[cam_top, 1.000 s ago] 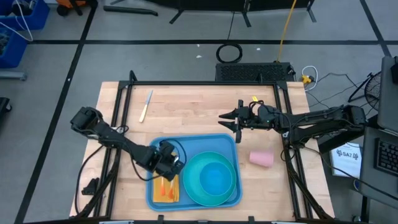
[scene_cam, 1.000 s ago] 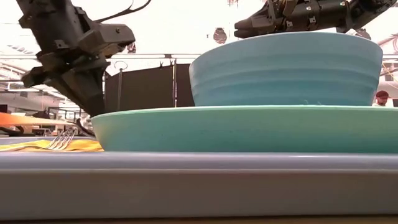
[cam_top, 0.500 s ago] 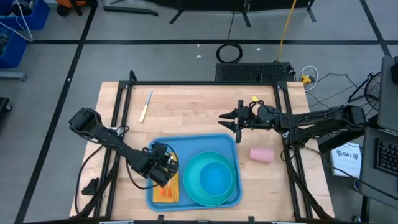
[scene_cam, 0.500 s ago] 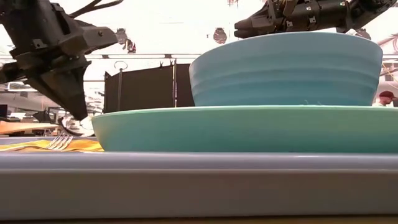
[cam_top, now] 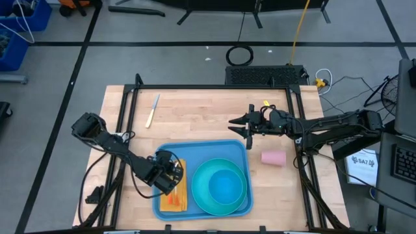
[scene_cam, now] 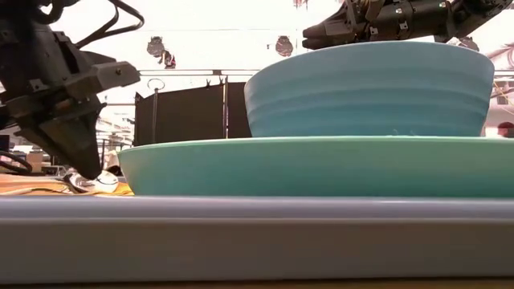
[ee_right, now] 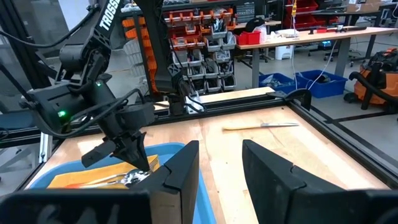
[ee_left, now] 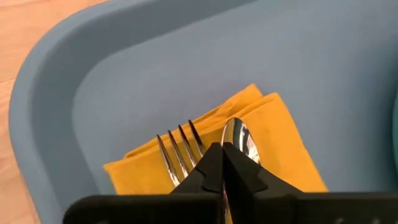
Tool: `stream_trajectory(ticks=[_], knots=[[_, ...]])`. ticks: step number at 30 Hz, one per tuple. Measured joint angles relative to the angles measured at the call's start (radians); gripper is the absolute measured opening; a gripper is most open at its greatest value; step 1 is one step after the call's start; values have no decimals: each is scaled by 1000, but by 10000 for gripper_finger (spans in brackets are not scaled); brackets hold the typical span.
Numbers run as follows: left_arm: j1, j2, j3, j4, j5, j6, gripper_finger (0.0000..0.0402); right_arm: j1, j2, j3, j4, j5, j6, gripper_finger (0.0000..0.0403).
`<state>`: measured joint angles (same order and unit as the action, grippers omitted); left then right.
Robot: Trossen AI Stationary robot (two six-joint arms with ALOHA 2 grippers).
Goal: Set up tray
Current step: Put the orange spoon on top of the yellow napkin to the right of the orange fork
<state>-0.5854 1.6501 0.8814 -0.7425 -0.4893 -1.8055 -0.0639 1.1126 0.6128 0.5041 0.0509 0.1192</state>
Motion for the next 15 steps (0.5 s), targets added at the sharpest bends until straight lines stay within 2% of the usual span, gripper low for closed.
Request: stream_trajectory(ticks=[15], knots=[[0, 0, -1, -5, 32, -16, 50, 0, 0, 0, 0, 0, 0, 114]])
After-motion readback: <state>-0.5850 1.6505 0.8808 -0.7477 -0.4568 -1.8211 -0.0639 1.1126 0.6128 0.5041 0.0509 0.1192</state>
